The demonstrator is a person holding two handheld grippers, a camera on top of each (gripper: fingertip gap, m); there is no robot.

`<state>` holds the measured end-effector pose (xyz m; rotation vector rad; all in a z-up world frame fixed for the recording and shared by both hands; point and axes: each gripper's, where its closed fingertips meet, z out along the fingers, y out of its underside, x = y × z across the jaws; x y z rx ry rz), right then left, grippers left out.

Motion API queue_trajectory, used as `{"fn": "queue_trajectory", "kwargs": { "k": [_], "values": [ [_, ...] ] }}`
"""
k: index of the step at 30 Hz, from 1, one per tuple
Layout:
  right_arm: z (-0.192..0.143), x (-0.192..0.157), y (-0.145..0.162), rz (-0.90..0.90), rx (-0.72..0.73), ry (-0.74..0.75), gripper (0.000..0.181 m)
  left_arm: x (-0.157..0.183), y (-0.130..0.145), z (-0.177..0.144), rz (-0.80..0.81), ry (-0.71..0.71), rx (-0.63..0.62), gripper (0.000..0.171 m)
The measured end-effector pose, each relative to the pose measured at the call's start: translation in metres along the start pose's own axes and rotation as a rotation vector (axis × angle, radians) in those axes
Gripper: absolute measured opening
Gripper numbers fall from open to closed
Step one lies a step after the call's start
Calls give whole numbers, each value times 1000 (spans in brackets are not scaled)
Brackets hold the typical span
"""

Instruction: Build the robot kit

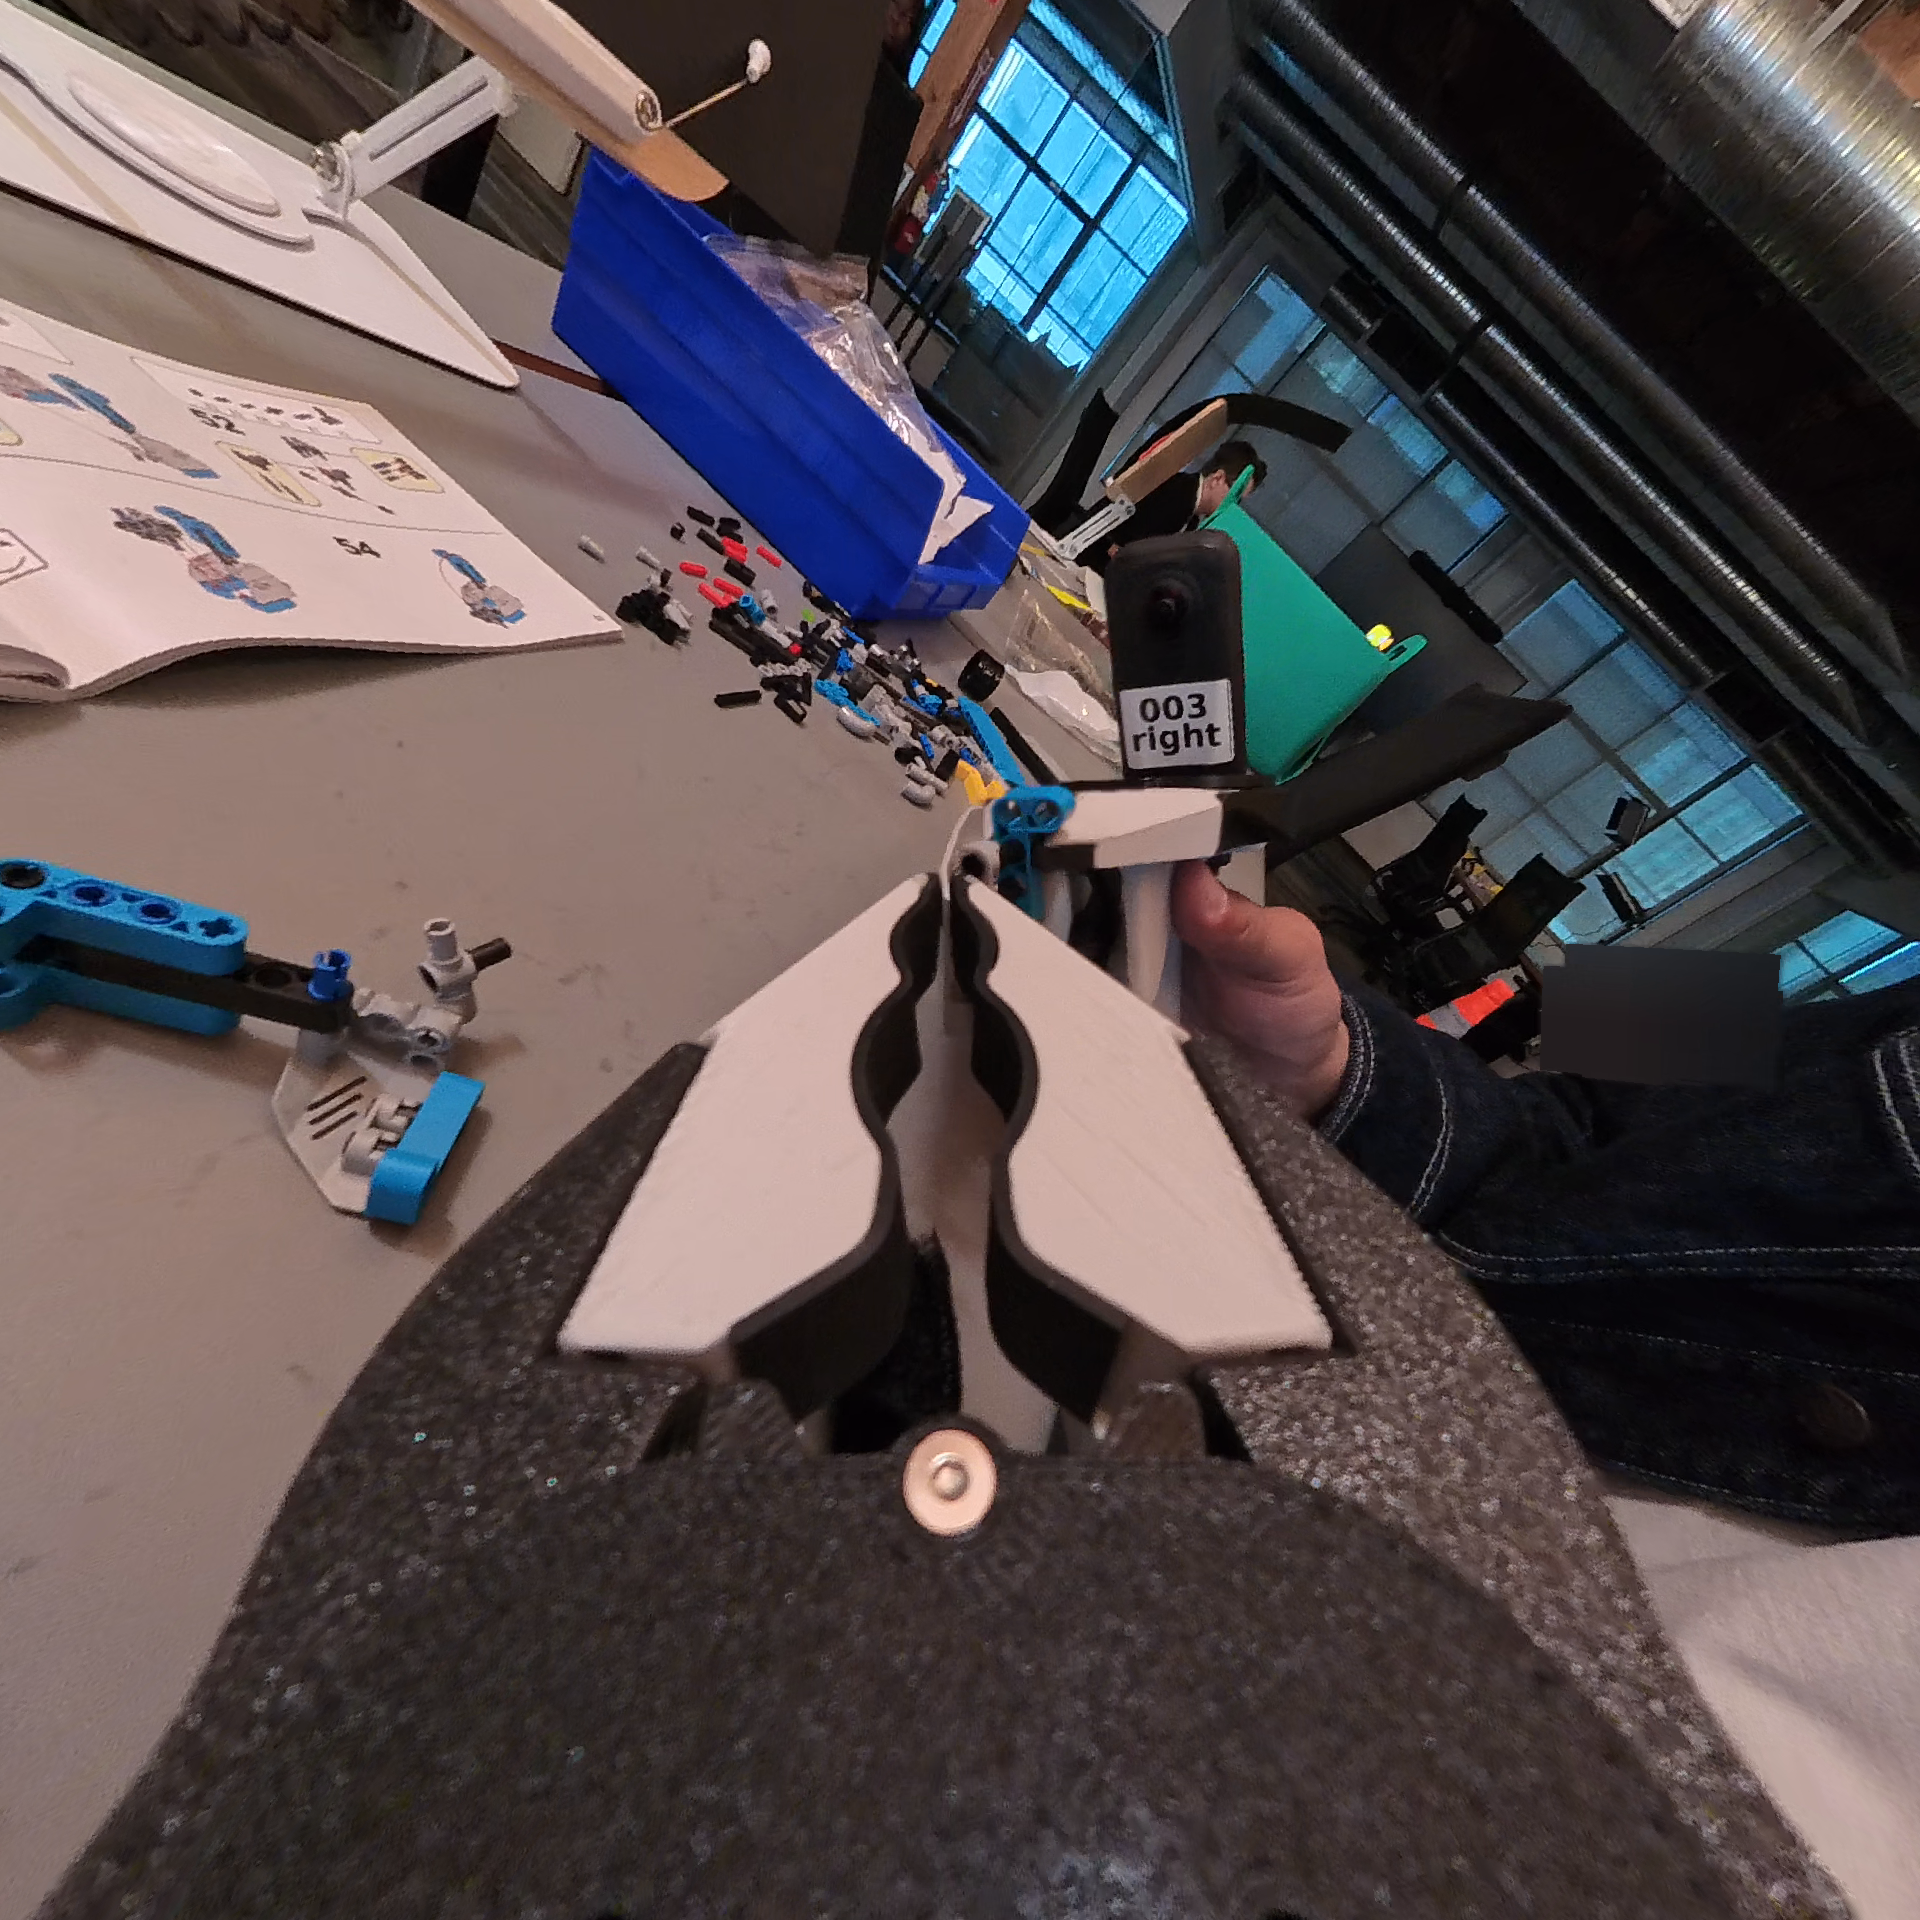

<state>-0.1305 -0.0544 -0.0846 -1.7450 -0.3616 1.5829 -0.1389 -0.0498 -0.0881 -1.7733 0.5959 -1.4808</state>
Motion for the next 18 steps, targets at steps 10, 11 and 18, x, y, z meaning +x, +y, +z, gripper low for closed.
{"fn": "queue_trajectory", "kwargs": {
  "k": [10,11,18],
  "values": [
    [1,4,2,33,2,20,6,1,-4,1,161,-100,21,1],
    [1,4,2,40,8,15,6,1,-4,1,151,-92,23,1],
    [-1,6,-2,61,23,9,6,0,0,4,49,-36,0,1]
  ]
}}
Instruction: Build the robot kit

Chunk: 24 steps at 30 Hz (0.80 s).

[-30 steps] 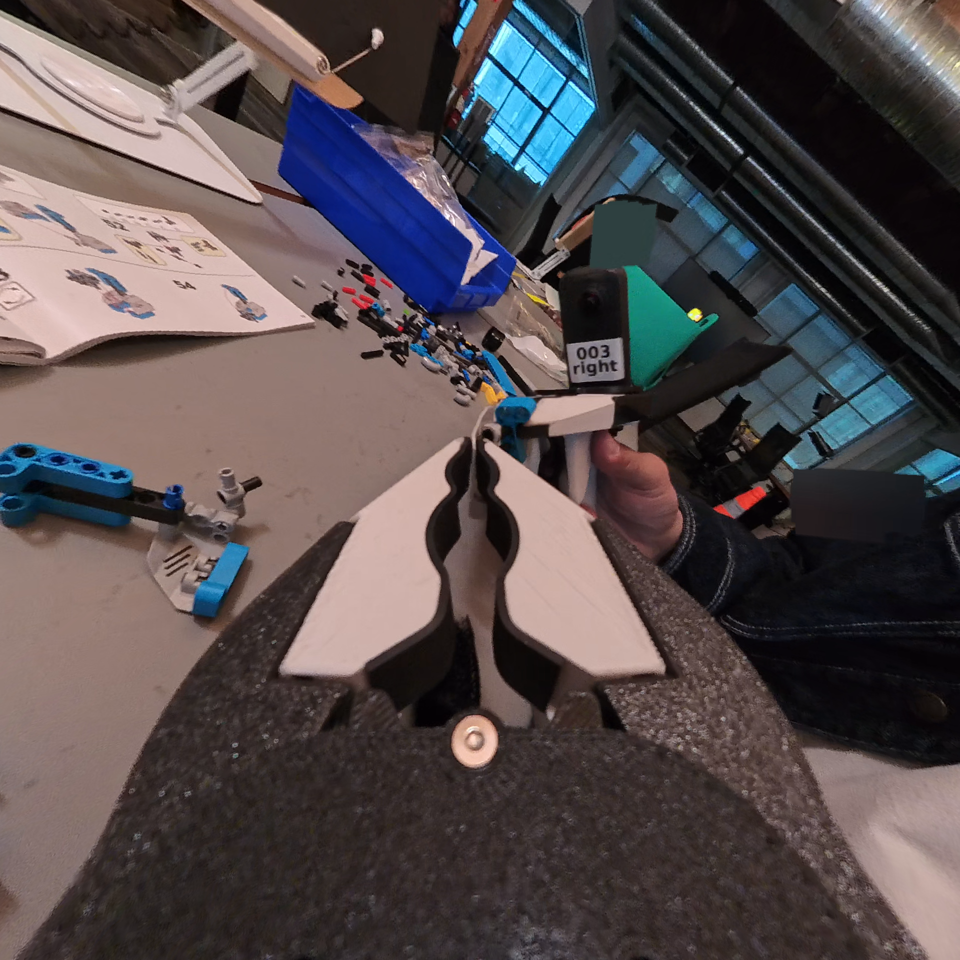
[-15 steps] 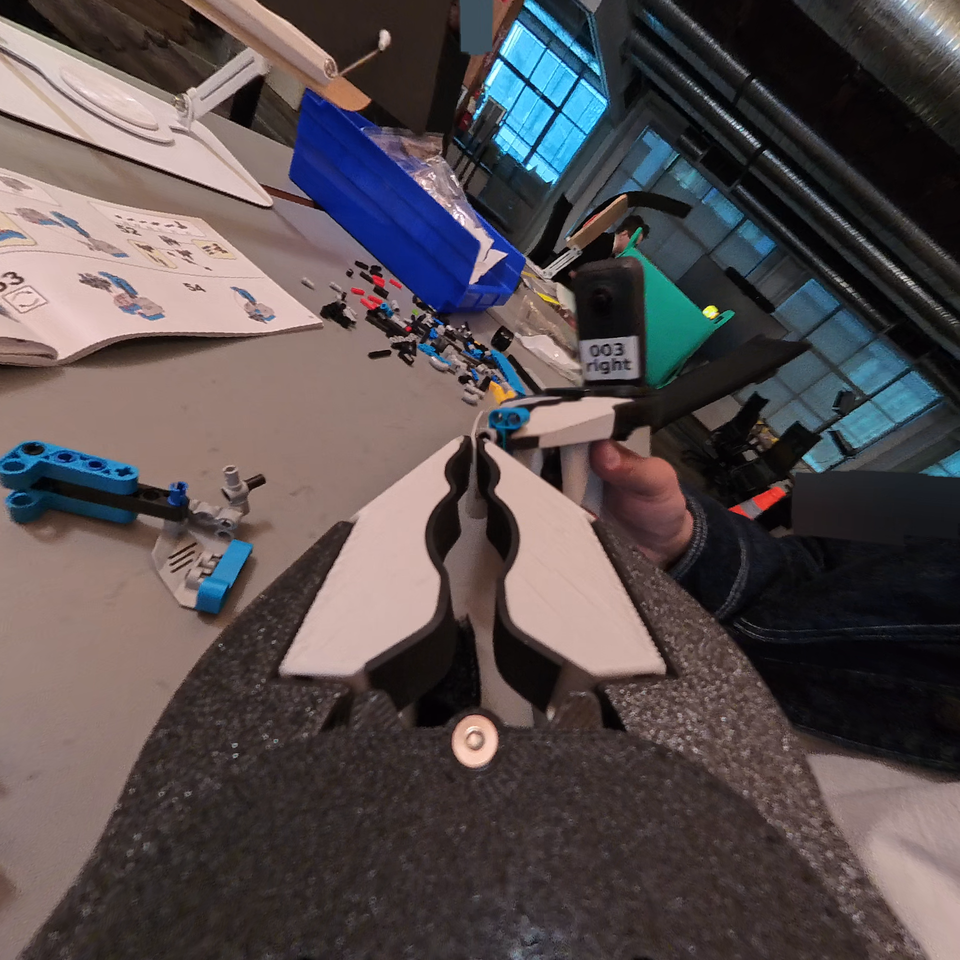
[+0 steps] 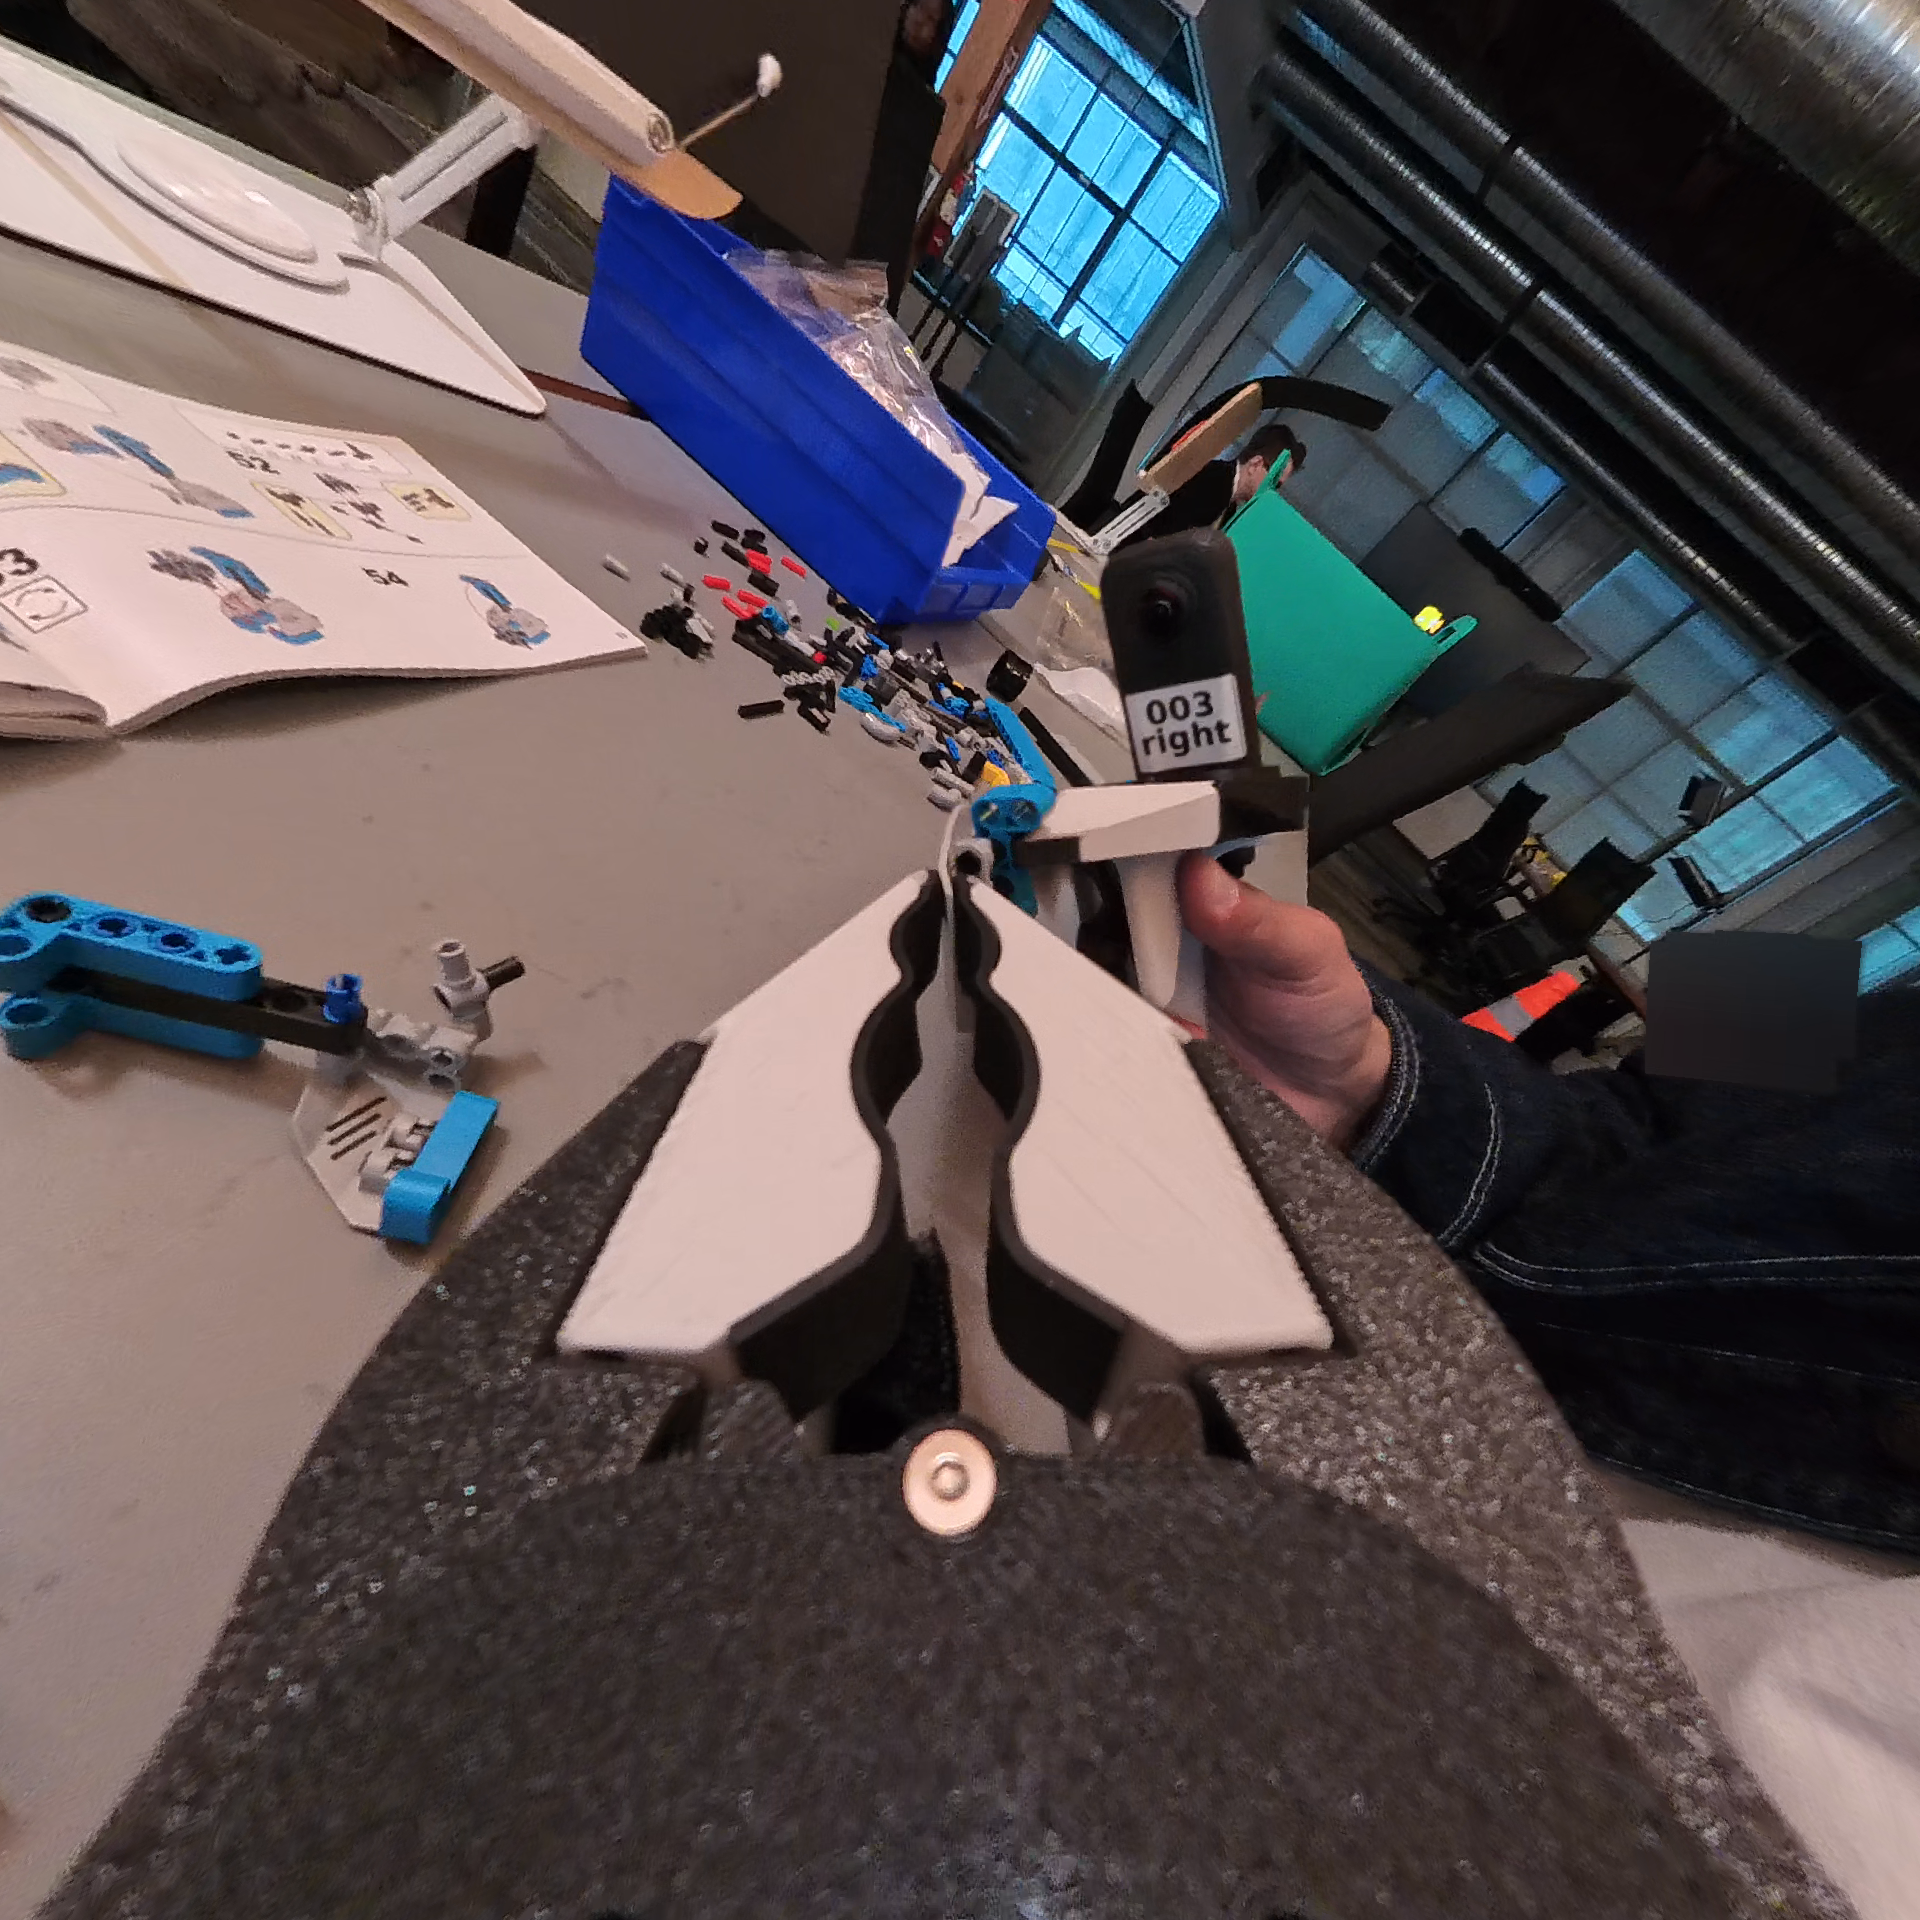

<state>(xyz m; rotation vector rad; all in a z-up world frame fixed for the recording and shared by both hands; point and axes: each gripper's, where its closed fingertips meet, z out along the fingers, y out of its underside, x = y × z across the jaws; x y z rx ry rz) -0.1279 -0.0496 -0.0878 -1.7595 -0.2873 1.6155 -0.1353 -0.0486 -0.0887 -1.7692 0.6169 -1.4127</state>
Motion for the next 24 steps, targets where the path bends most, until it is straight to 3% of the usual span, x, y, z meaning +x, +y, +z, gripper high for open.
{"fn": "queue_trajectory", "kwargs": {
  "k": [4,6,9,15,17,19,24],
  "values": [
    [4,-1,1,-82,-31,40,9,-6,-4,-3,-71,15,19,1],
    [3,1,0,-110,-40,64,27,-9,-9,-7,-87,11,47,1],
    [1,5,1,-219,-60,140,27,-10,-12,-10,-131,31,73,1],
    [15,-1,8,-896,-141,543,54,-16,-19,-15,-249,73,131,1],
    [18,0,5,-1117,-142,730,58,-10,-19,-13,-294,129,130,1],
    [20,-5,-3,-1304,-100,864,49,-6,-17,-11,-298,152,117,1],
    [20,-4,-2,-1313,-117,870,45,-5,-15,-10,-336,178,107,1]
  ]
}}
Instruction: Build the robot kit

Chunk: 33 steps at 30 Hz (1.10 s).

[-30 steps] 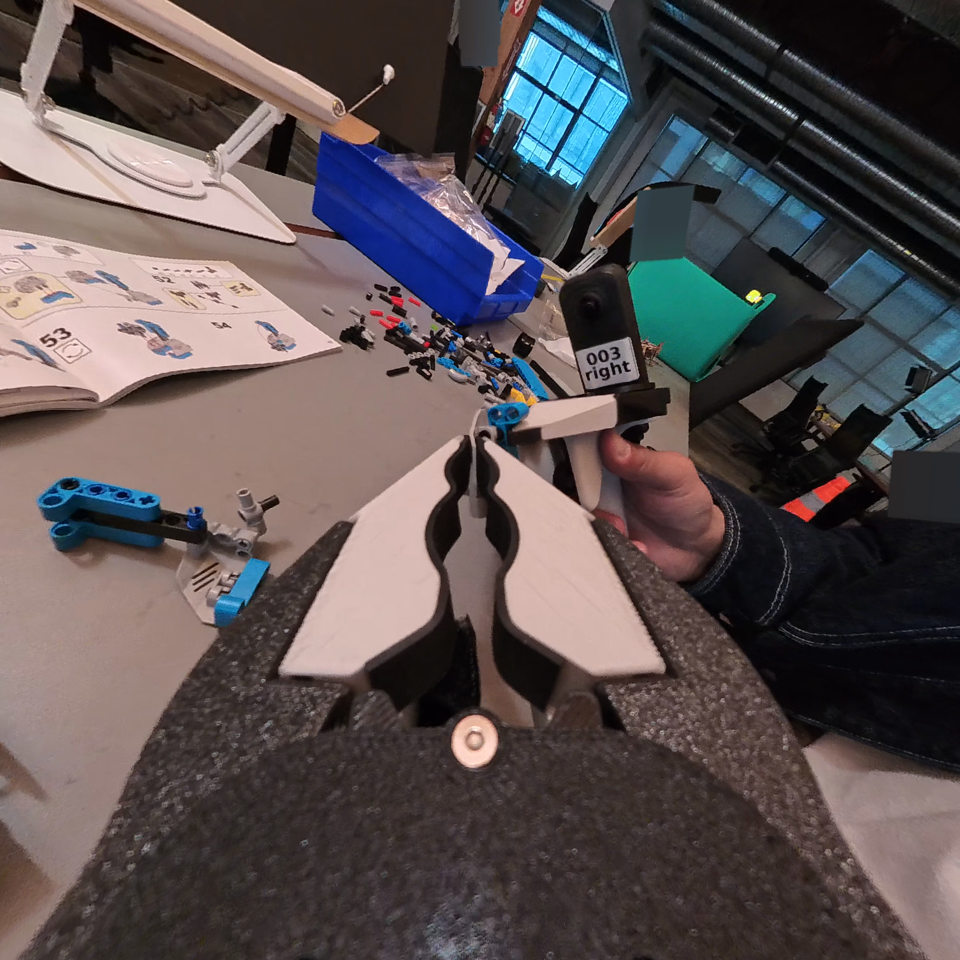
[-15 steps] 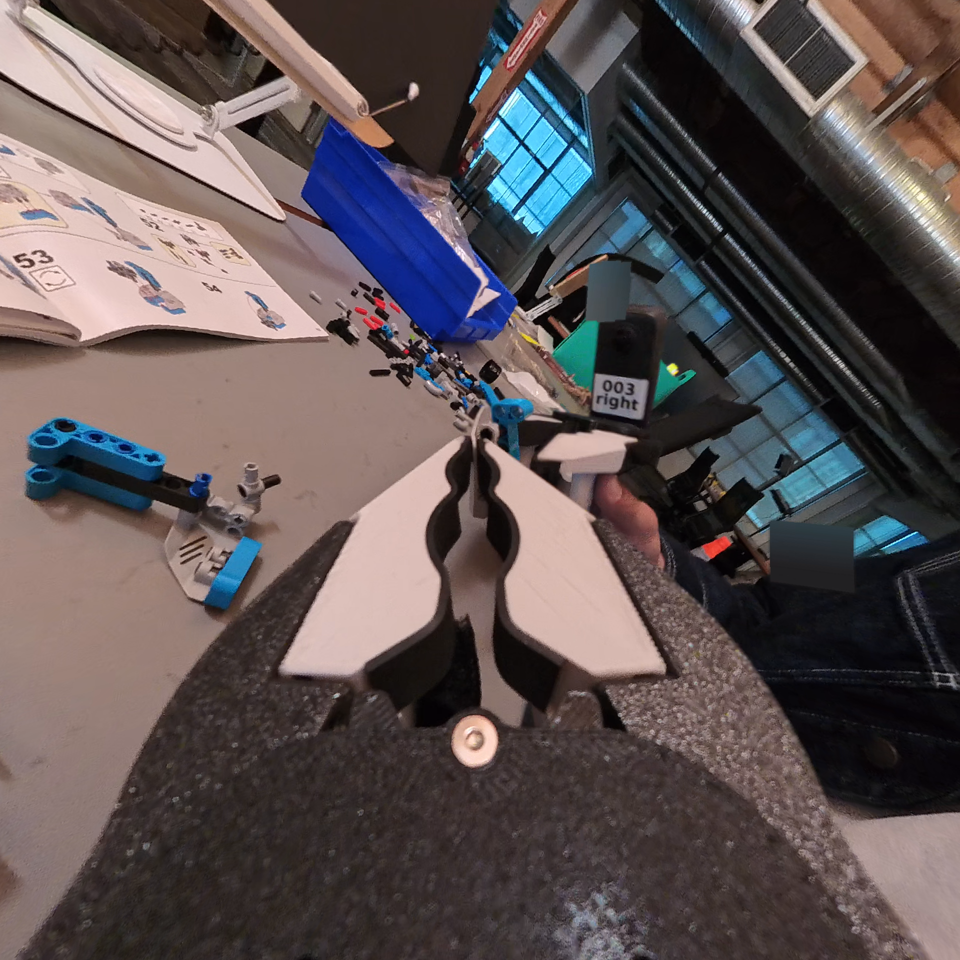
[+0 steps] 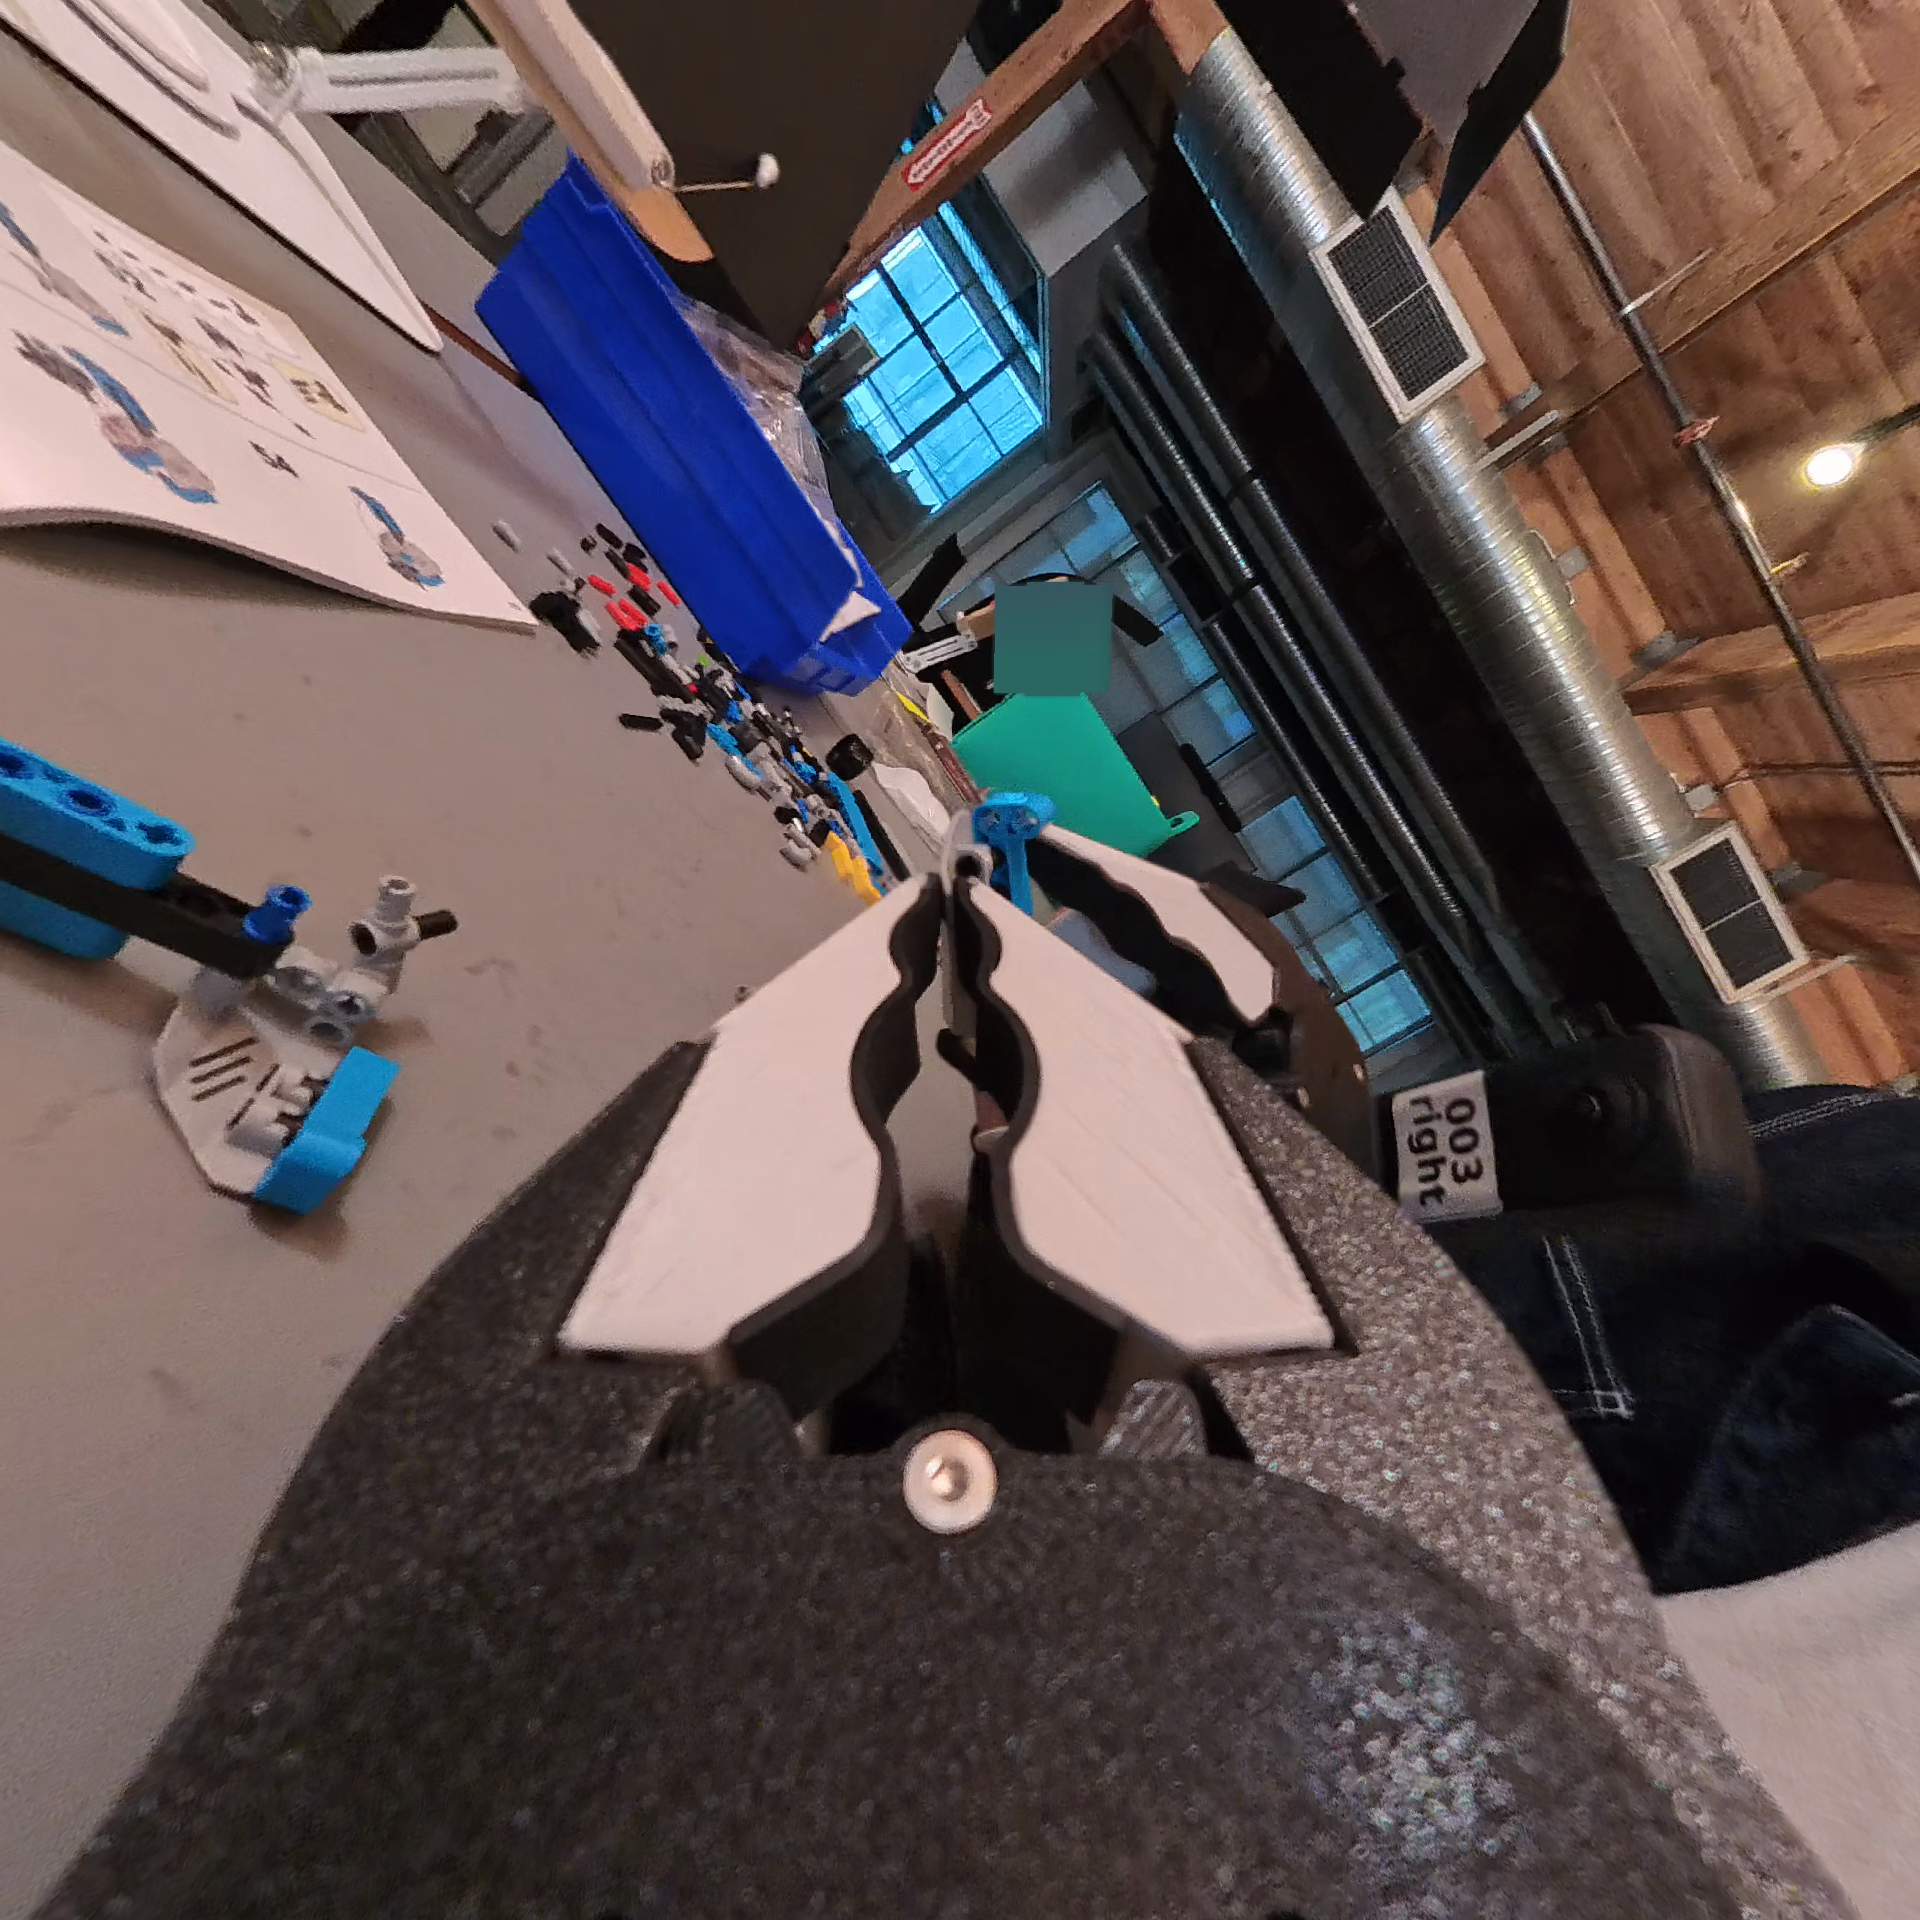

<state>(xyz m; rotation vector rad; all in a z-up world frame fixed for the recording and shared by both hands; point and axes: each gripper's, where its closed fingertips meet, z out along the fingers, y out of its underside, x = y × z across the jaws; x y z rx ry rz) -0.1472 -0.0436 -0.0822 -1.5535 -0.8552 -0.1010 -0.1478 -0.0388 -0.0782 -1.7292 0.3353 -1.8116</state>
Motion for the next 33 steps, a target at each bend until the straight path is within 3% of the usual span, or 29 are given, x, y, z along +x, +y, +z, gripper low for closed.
{"fn": "queue_trajectory", "kwargs": {
  "k": [5,10,13,16,18,22,25,28,33],
  "values": [
    [-3,2,0,-6,25,-112,43,3,3,0,-10,28,-25,2],
    [-15,4,-4,-91,93,-390,42,19,12,1,-52,141,-101,4],
    [-32,7,-17,-50,171,-593,42,39,19,2,-107,279,-149,4],
    [-38,10,-19,-10,134,-718,43,47,20,5,-67,303,-143,0],
    [-34,9,-14,-26,111,-676,40,39,17,6,9,229,-117,0],
    [-20,23,-5,-3,77,-411,65,19,6,3,-12,125,-47,0],
    [-16,17,-4,-203,77,-162,70,14,5,3,-89,131,-39,0],
    [-9,3,-5,-368,58,-67,71,15,6,3,-121,146,-44,0],
    [-3,6,-13,-335,73,-43,57,11,6,2,-183,158,-38,0]
  ]
}}
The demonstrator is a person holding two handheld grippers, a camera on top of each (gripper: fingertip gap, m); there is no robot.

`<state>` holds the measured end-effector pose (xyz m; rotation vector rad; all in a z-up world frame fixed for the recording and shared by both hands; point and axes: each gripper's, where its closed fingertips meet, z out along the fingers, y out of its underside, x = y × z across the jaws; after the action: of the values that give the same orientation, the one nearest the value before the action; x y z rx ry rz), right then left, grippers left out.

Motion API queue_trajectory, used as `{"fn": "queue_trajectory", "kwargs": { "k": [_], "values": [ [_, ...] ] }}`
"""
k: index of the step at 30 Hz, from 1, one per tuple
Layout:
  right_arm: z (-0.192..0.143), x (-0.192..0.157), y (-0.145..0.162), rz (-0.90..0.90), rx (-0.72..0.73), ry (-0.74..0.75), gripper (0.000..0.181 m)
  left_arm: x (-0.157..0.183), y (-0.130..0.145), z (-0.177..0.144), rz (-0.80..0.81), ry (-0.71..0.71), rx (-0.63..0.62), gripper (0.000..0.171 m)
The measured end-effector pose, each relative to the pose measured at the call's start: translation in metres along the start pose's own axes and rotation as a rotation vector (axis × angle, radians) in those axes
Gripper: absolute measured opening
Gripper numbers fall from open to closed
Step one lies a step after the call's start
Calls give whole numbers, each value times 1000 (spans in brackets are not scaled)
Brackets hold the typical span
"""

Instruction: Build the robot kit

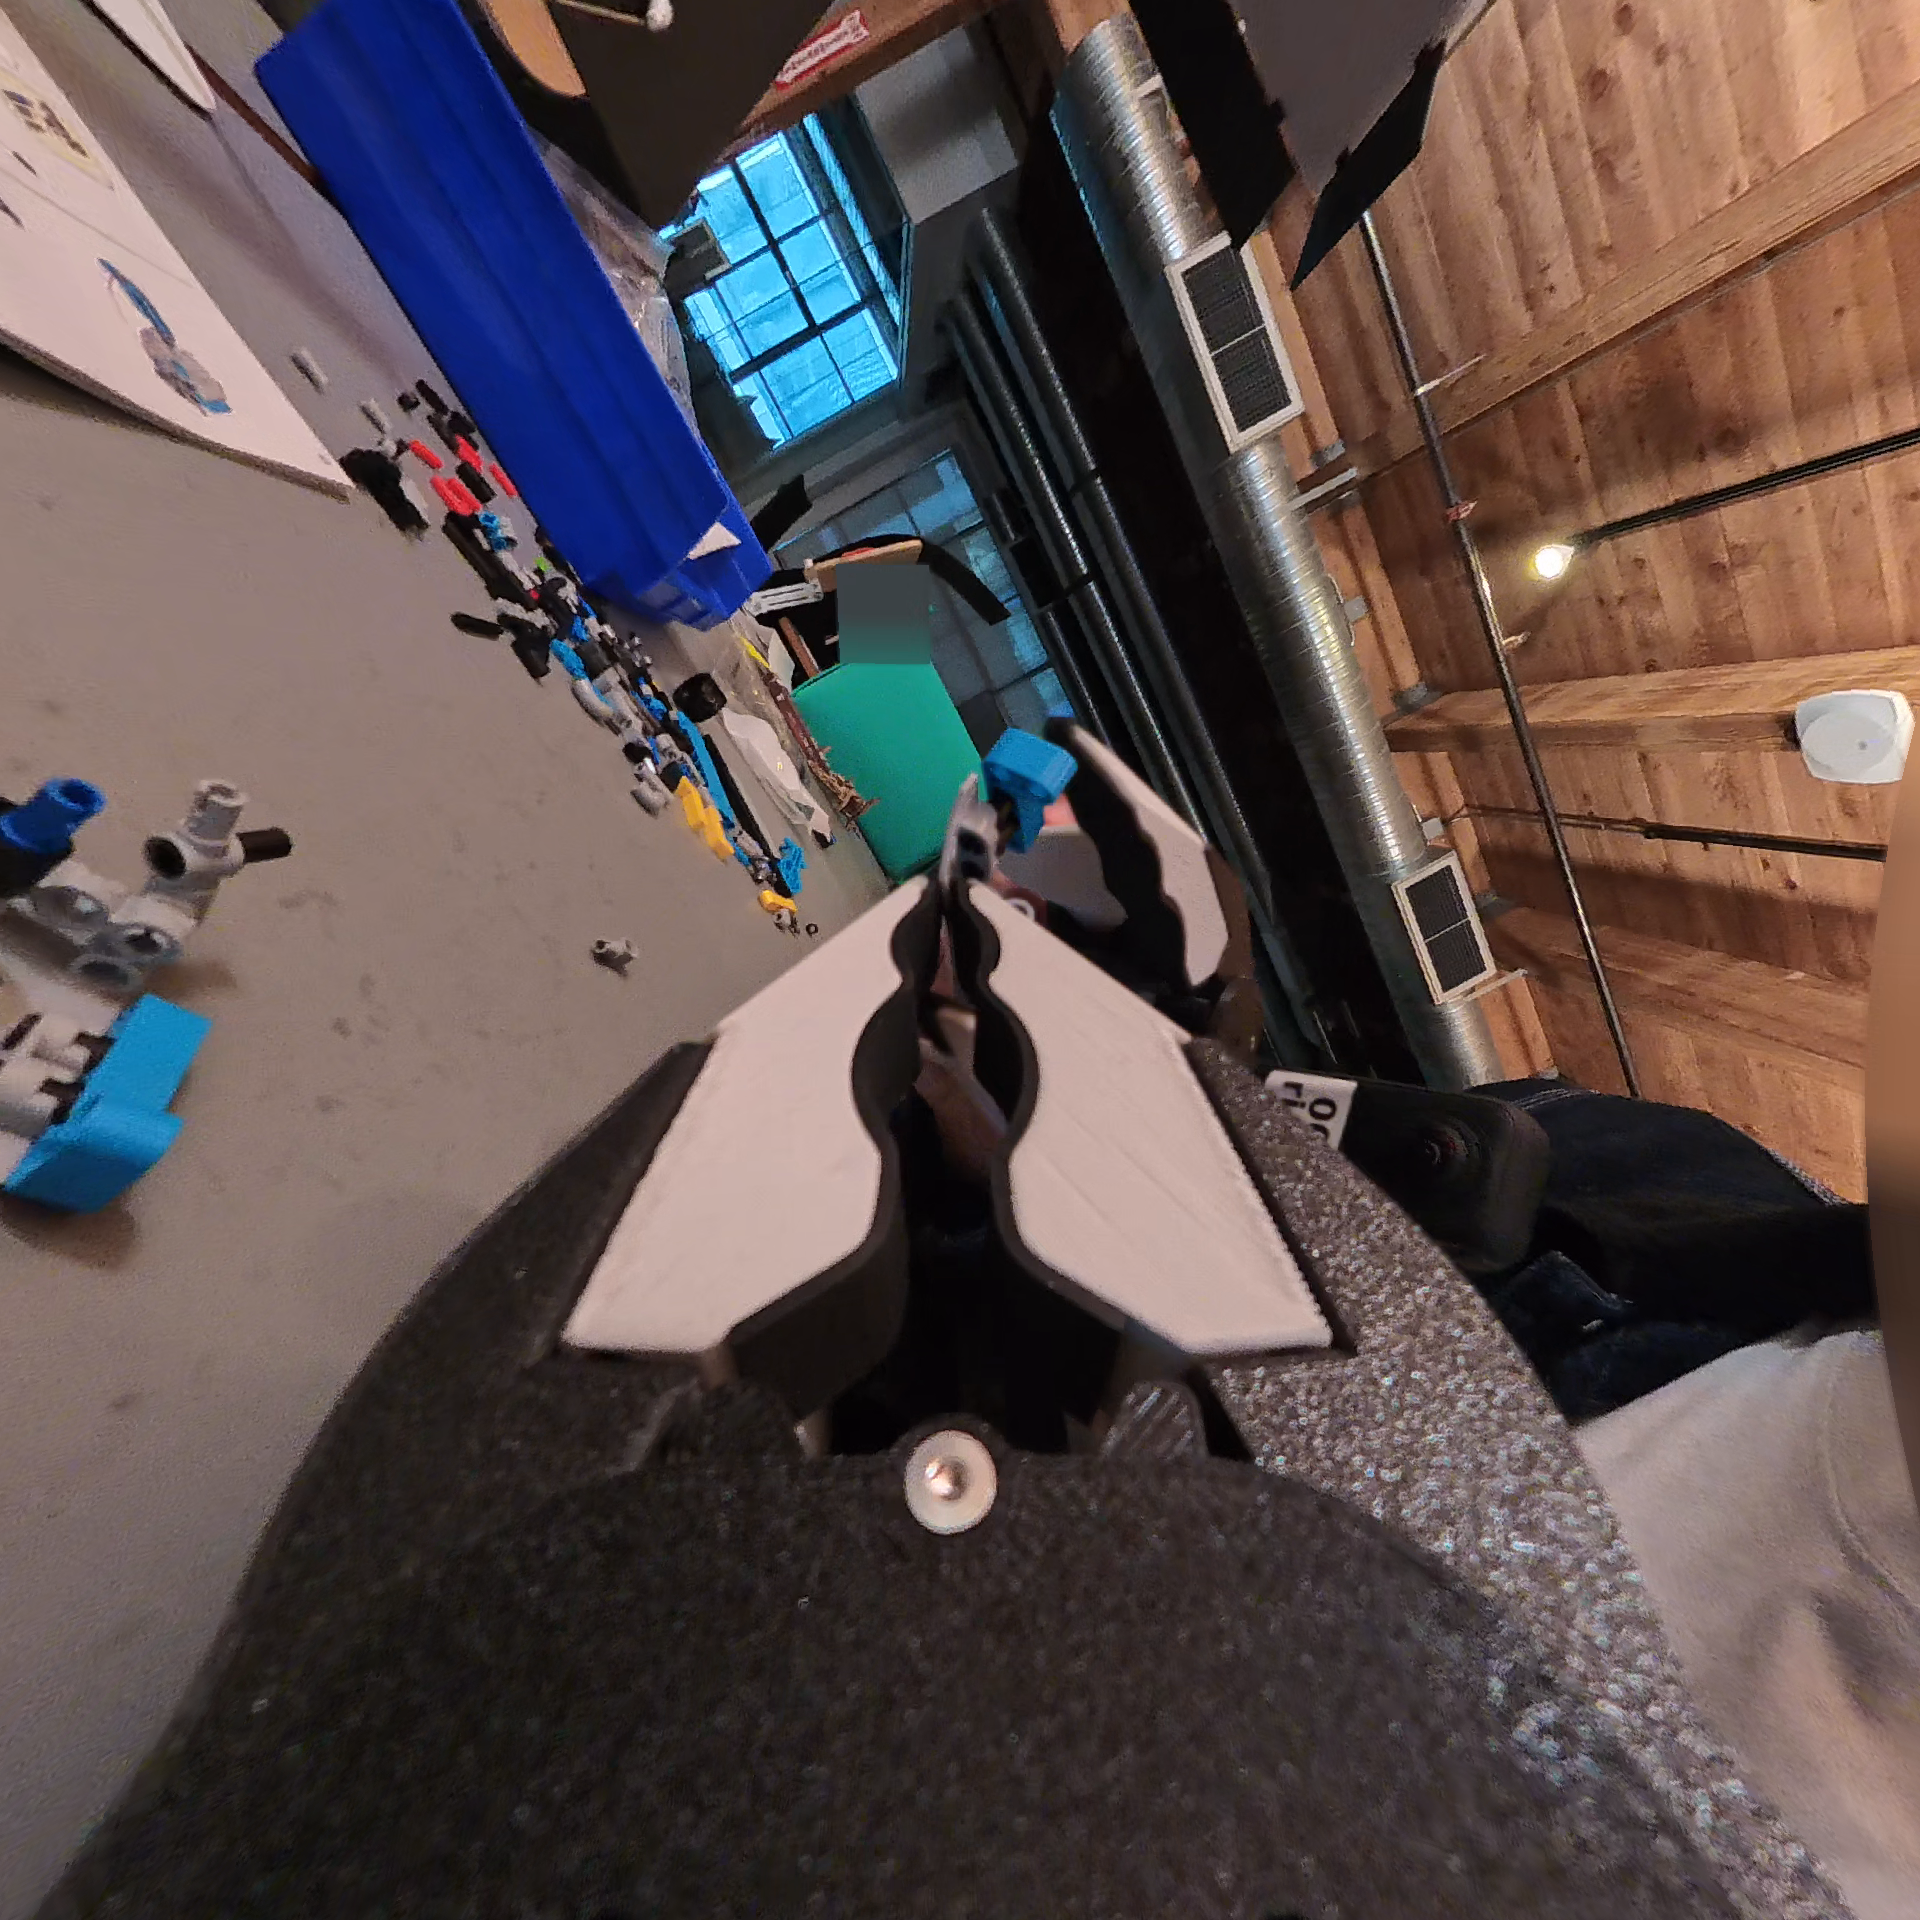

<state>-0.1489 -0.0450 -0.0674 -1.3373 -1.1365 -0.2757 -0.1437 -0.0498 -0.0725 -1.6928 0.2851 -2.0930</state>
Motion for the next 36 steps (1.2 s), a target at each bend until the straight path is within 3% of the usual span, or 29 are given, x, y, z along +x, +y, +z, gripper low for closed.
{"fn": "queue_trajectory", "kwargs": {
  "k": [15,27,30,33,36],
  "values": [
    [3,-6,6,49,-35,-62,40,2,4,3,20,-1,-17,1],
    [3,-8,7,131,-17,-95,38,2,5,3,86,-38,-23,1],
    [8,-11,12,189,-33,-110,40,-5,3,2,142,-114,-21,2],
    [6,-12,16,359,-14,-224,61,-17,-5,-6,278,-264,-26,1],
    [5,-1,26,546,-16,-327,65,-23,-10,-14,432,-394,-61,1]
  ]
}}
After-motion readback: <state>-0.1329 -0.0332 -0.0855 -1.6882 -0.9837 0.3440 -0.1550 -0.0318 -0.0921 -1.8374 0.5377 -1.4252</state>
